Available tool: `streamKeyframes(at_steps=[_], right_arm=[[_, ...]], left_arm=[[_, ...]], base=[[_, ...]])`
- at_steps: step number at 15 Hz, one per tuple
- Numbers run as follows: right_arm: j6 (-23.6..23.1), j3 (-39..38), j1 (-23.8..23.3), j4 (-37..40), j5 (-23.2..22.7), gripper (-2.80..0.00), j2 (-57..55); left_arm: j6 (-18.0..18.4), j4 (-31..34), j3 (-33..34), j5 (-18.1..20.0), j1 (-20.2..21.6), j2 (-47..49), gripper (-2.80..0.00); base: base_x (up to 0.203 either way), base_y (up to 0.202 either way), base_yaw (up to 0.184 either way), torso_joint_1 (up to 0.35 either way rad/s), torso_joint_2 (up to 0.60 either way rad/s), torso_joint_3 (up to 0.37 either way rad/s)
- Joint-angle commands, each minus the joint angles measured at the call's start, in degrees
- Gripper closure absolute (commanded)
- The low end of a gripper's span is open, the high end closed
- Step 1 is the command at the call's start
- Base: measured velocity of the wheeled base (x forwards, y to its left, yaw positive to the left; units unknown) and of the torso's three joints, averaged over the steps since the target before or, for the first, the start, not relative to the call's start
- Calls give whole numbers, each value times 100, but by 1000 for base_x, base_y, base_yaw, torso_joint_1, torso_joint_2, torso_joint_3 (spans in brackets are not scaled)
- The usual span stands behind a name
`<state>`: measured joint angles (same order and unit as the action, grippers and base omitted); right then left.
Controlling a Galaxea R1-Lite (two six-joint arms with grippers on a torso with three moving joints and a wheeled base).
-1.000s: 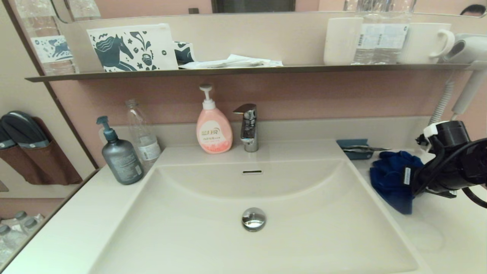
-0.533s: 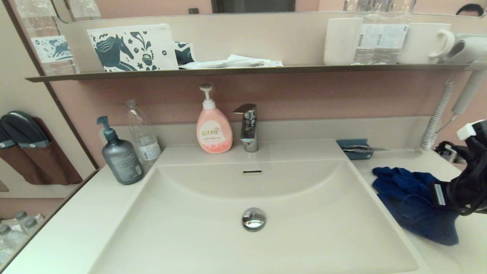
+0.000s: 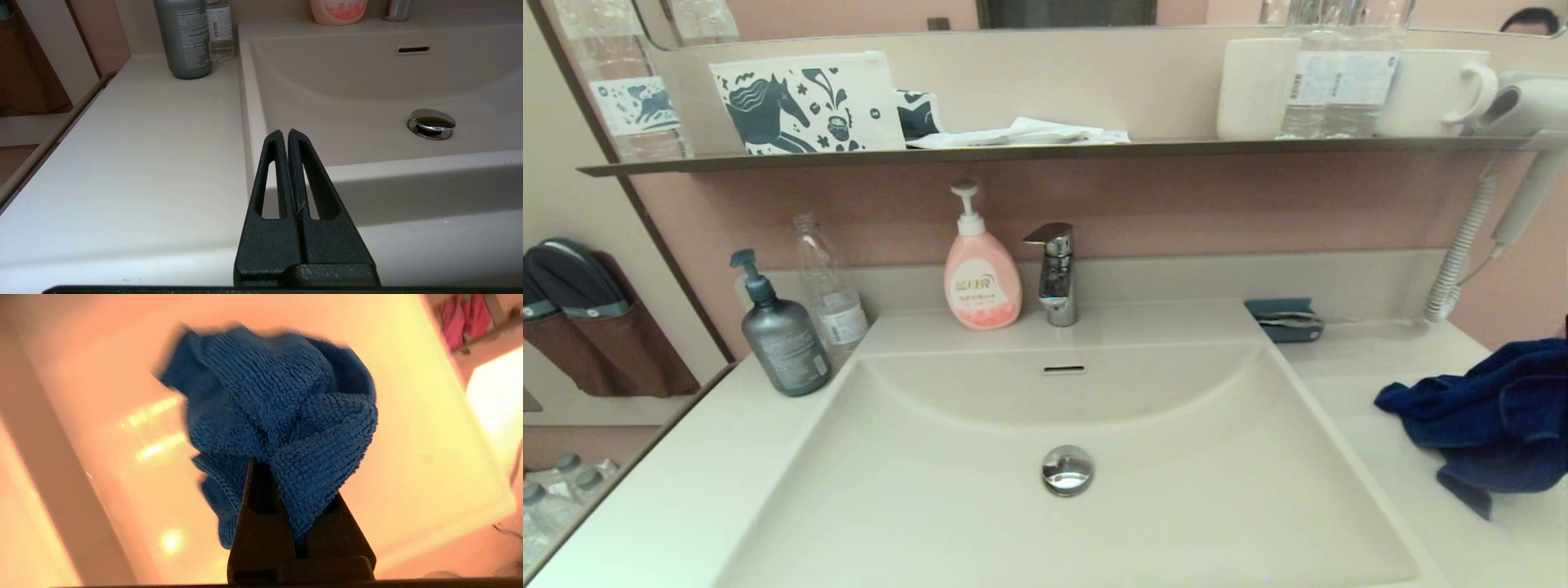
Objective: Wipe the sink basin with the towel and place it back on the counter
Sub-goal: Wipe the sink
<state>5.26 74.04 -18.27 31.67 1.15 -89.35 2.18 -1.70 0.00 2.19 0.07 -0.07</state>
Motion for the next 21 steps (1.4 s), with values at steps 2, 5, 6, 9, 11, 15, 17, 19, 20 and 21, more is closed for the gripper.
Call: streamKeyframes(at_steps=[2,5,6,9,11,15,17,19,20,21], right_arm=[[236,512,-55,33,-10,0,-373],[723,1084,-48,42,11,0,-901],[888,1237,-20,50,11,0,-1071],[994,1311,81,546,21,0,-1280],[704,1296,50,1122,252,0,-1429],[-43,735,-53,1462,1467,0,-1603],[-447,362,-140,1469,2110,0,-1550],[-896,51,-360,1465,2700,0,-1538],[-1105,-3,-517,1468,2821,0,-1515],[-1350,-34,-686,1480,2867,0,-1450]], left_arm=[[2,-6,0,0,1,7,0],[2,1,0,0,1,7,0],[2,1,0,0,1,7,0],[2,0,0,0,1,7,0],[2,-6,0,0,1,7,0],[2,2,0,0,1,7,0],[2,-6,0,0,1,7,0],[2,-6,0,0,1,7,0],[2,-6,0,0,1,7,0],[2,-6,0,0,1,7,0]], base=[[0,0,0,0,0,0],[0,0,0,0,0,0],[0,0,0,0,0,0],[0,0,0,0,0,0],[0,0,0,0,0,0],[0,0,0,0,0,0],[0,0,0,0,0,0],[0,0,0,0,0,0],[0,0,0,0,0,0],[0,0,0,0,0,0]])
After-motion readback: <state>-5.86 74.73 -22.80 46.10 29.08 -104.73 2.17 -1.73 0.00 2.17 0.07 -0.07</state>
